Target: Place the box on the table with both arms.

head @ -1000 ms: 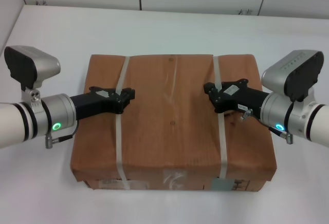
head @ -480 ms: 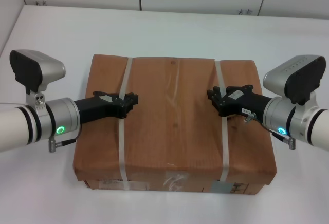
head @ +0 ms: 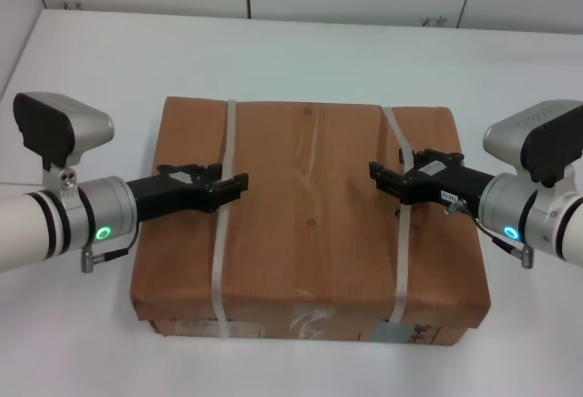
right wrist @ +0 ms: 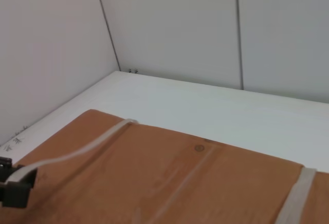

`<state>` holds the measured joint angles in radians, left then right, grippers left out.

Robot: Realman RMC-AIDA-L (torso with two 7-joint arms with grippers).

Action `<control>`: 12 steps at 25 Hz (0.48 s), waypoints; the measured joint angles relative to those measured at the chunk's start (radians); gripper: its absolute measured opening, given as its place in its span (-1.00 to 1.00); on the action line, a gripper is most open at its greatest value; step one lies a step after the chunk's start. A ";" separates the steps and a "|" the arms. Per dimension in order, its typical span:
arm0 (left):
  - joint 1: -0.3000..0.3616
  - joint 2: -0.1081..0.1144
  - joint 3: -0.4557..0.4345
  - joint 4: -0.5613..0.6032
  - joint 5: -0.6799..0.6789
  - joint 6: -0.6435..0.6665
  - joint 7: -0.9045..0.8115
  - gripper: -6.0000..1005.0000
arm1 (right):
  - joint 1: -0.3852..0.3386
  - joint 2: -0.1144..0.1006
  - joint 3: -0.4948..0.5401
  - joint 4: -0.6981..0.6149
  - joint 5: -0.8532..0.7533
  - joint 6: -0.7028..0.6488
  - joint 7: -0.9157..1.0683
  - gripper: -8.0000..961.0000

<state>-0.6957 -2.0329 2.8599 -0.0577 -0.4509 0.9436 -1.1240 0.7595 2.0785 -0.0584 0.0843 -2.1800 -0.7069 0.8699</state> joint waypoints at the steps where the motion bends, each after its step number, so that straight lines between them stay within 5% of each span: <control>1: 0.002 0.000 -0.002 -0.001 -0.002 0.000 0.000 -0.37 | -0.002 0.000 0.003 0.000 0.000 0.000 0.000 -0.04; 6: 0.013 0.001 -0.007 -0.007 -0.008 -0.032 -0.008 -0.13 | -0.021 0.000 0.030 -0.013 0.000 -0.001 0.002 0.30; 12: 0.023 0.007 -0.009 -0.007 -0.018 -0.001 -0.013 0.43 | -0.060 0.000 0.092 -0.048 0.000 -0.023 -0.003 0.34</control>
<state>-0.6725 -2.0256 2.8513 -0.0646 -0.4693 0.9423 -1.1371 0.6991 2.0785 0.0335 0.0364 -2.1803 -0.7301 0.8673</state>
